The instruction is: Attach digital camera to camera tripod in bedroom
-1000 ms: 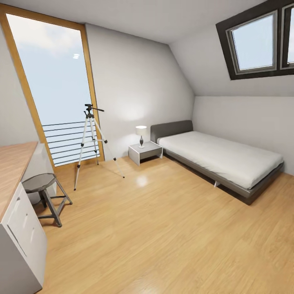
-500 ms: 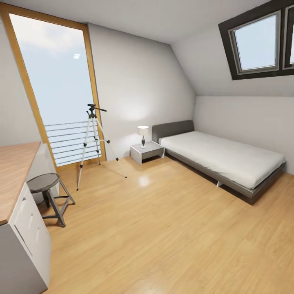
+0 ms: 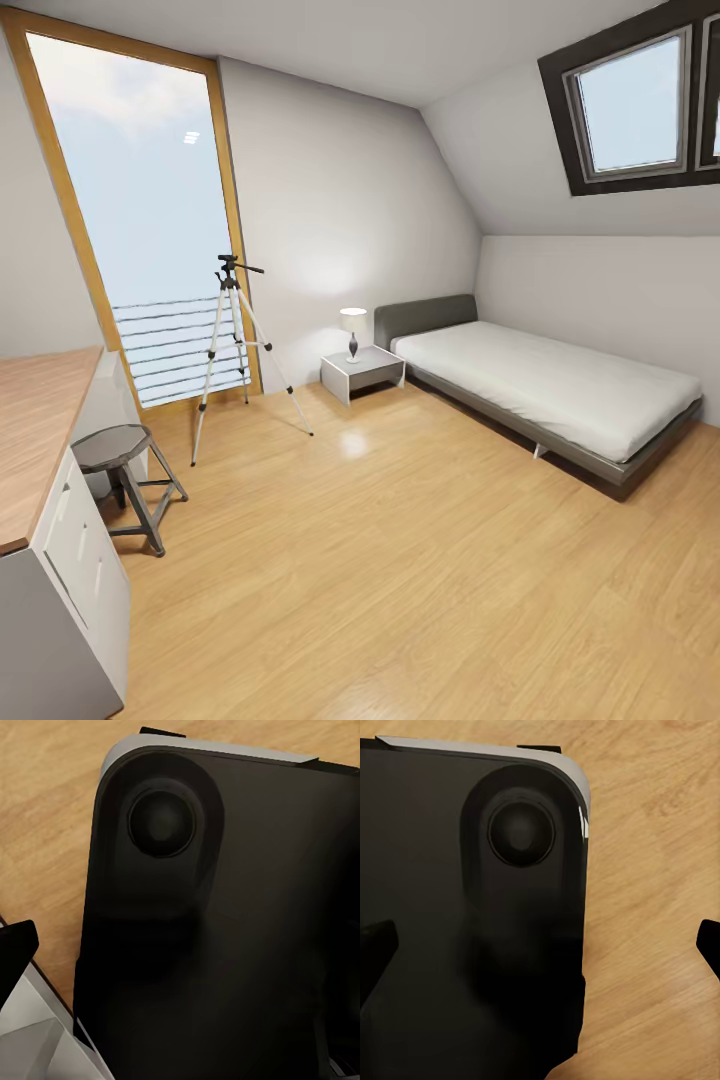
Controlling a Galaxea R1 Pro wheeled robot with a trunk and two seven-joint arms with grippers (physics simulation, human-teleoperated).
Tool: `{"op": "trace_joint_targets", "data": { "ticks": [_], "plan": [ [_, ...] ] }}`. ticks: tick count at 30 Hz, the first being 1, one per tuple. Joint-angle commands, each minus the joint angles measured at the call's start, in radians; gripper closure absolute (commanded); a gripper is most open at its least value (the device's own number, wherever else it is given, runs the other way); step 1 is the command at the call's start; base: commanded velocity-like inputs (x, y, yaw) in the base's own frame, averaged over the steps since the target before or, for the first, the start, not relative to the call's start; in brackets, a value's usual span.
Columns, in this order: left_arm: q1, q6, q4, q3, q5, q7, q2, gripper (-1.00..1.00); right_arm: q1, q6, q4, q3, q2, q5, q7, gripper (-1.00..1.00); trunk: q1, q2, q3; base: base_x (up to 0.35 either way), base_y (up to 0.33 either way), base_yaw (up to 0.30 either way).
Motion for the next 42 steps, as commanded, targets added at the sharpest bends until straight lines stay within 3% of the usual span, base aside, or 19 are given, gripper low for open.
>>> {"op": "trace_joint_targets", "data": {
  "ticks": [1, 19, 42],
  "plan": [
    [0.0, -0.002, 0.0, 0.0, 0.007, -0.001, 0.0, -1.0, 0.0, -0.003, 0.0, 0.0, 0.0, 0.001, -0.001, -1.0, 0.0, 0.0, -0.001, 0.0, 0.005, 0.0],
    [0.0, -0.002, 0.0, 0.0, 0.007, -0.001, -0.001, -1.0, 0.0, -0.003, 0.0, 0.0, 0.0, 0.001, -0.001, -1.0, 0.0, 0.0, -0.001, 0.0, 0.159, 0.0],
    [0.0, -0.002, 0.0, 0.0, 0.007, -0.001, 0.0, -1.0, 0.0, -0.004, 0.0, 0.0, 0.002, 0.001, -0.001, -1.0, 0.0, 0.0, -0.001, 0.0, 0.011, 0.0]
  ]
}}
